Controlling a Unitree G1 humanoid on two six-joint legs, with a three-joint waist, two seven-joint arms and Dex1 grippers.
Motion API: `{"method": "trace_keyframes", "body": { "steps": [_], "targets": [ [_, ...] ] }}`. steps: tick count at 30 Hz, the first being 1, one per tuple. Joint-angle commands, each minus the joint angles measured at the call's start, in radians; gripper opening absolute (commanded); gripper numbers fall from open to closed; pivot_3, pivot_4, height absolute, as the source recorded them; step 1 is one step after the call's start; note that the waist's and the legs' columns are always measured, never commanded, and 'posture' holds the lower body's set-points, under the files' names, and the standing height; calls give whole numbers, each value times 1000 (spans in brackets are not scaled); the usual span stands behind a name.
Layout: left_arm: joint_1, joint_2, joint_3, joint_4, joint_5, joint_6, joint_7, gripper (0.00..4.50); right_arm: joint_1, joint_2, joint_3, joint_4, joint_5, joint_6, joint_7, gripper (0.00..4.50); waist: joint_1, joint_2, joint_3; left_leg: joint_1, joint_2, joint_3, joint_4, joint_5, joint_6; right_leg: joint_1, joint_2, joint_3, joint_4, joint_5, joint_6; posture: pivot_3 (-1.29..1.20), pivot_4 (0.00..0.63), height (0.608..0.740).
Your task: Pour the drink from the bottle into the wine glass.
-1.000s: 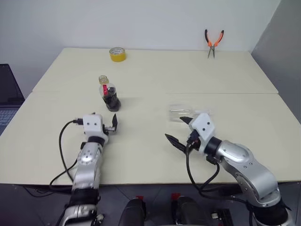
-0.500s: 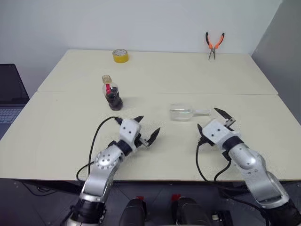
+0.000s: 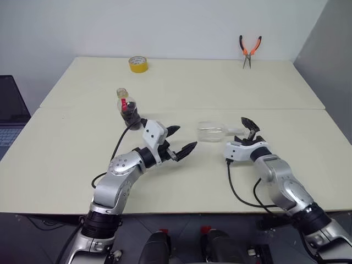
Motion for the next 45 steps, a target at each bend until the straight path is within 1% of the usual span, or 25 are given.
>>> {"method": "trace_keyframes", "body": {
  "steps": [1, 6, 8, 10, 11, 13, 17, 18, 19, 21, 22, 25, 28, 30, 33, 35, 36, 37, 39, 43, 45],
  "targets": [
    [1, -6, 7, -35, -8, -11, 0, 4488, -33, 29, 0, 51, -39, -6, -41, 4500, 0, 0, 0, 0, 0, 0, 0, 0, -1, 0, 0, 0, 0, 0, 0, 0, 150, 740],
    [1, -23, 3, -34, -4, -15, 17, 4488, -85, 84, 26, 199, -60, -30, -87, 4500, -3, 0, 0, 1, 0, 0, 1, 1, -1, 1, 0, 0, 0, 1, -1, 0, 150, 740],
    [3, -26, 1, -39, -7, -8, 13, 4488, -93, 97, 24, 227, -55, -39, -100, 4500, -3, 0, 0, 1, 0, 0, 1, 1, -1, 1, 0, 0, 0, 2, -1, 0, 150, 740],
    [8, -26, -2, -45, -10, -4, 7, 4500, -101, 105, 23, 243, -54, -45, -112, 4120, -4, 0, 0, 1, 1, 0, 1, 1, -1, 1, 1, 0, 0, 2, -2, 0, 150, 740],
    [9, -26, -2, -46, -11, -2, 6, 4500, -106, 109, 23, 255, -54, -48, -116, 3882, -4, 0, 0, 1, 1, 0, 1, 1, -1, 1, 1, 0, 0, 2, -2, 0, 150, 740],
    [10, -27, -2, -47, -12, 0, 4, 4500, -112, 113, 23, 274, -52, -54, -122, 3259, -4, 0, 0, 1, 1, 0, 1, 1, -1, 1, 1, 0, 0, 2, -2, 0, 150, 740],
    [14, -23, -2, -48, -17, 3, -5, 4500, -139, 120, 26, 329, -50, -69, -134, 1852, -5, 0, 0, 1, 1, 0, 1, 1, -1, 1, 1, 0, 0, 2, -2, 0, 150, 740],
    [16, -22, 2, -50, -23, 10, -7, 4500, -143, 119, 20, 320, -52, -68, -141, 1551, -5, 0, 0, 2, 1, 0, 1, 1, -1, 1, 1, 1, 0, 3, -3, 0, 150, 740],
    [19, -22, 4, -52, -28, 15, -8, 4500, -145, 117, 16, 312, -53, -67, -146, 1143, -5, 0, 0, 2, 1, 0, 1, 1, -1, 1, 1, 1, 0, 3, -3, 0, 150, 740],
    [32, -18, 22, -59, -48, 28, -12, 4500, -137, 102, -8, 248, -54, -62, -150, 444, -5, 0, 0, 2, 1, 0, 1, 2, -1, 1, 2, 0, 1, 3, -3, 0, 150, 740],
    [37, -13, 27, -61, -52, 27, -15, 4500, -130, 96, -20, 219, -52, -57, -150, 180, -5, 0, 0, 1, 1, 0, 1, 2, -1, 1, 2, 0, 1, 3, -3, 0, 150, 740],
    [48, -1, 53, -75, -84, 46, -17, 4500, -112, 77, -48, 135, -53, -44, -143, 128, -3, 0, 0, 1, 1, 0, 0, 2, -1, 0, 2, 0, 1, 3, -3, 0, 150, 740],
    [65, 30, 97, -69, -102, 36, -34, 4500, -90, 65, -87, 10, -47, -28, -112, 128, -4, 0, 0, 0, 1, 0, 0, 2, -1, -1, 2, 1, 0, 3, -3, 0, 150, 740],
    [81, 59, 127, -52, -125, 18, -77, 4500, -74, 69, -111, -83, -23, -32, -85, 128, -4, 0, 0, 0, 1, 0, 0, 2, -1, -1, 2, 1, 0, 3, -3, 0, 150, 740],
    [93, 85, 162, -37, -176, 23, -138, 4500, -24, 140, -145, -191, 106, -49, -29, 128, -3, 0, 0, 0, 2, 0, -1, 2, -2, -1, 2, 0, 0, 3, -3, 0, 150, 740],
    [96, 97, 172, -21, -175, 18, -153, 4500, 16, 206, -169, -221, 225, -90, -14, 128, -2, 0, 0, 0, 2, -2, -1, 2, -2, -1, 2, -1, 0, 2, -3, 0, 150, 740],
    [91, 98, 182, -2, -166, 14, -141, 4500, 36, 249, -191, -218, 326, -129, 4, 128, -2, 0, 0, 0, 2, -2, -1, 2, -2, 0, 2, -1, 0, 2, -4, 0, 150, 740],
    [88, 98, 190, 12, -160, 12, -131, 4500, 49, 276, -206, -214, 394, -159, 18, 128, -2, 0, 0, 0, 2, -1, -1, 2, -2, 0, 2, -1, 0, 2, -4, 0, 150, 740],
    [84, 108, 201, 25, -169, 15, -144, 4500, 67, 302, -219, -186, 443, -233, -9, 128, -2, 1, 0, 0, 1, -1, 0, 2, -1, 0, 1, 0, 0, 2, -3, 0, 150, 740],
    [97, 137, 207, 9, -164, 1, -166, 4500, 127, 380, -246, -166, 677, -259, 98, 128, -1, 0, 0, 0, 1, -1, 0, 2, -1, 0, 0, 0, 0, 3, -3, 0, 150, 740],
    [111, 154, 201, -7, -154, -13, -181, 4500, 141, 408, -251, -139, 762, -286, 140, 128, -2, 1, 0, 0, 2, -1, 0, 2, -1, 0, 1, -1, 0, 3, -3, 0, 150, 740]
  ]
}}
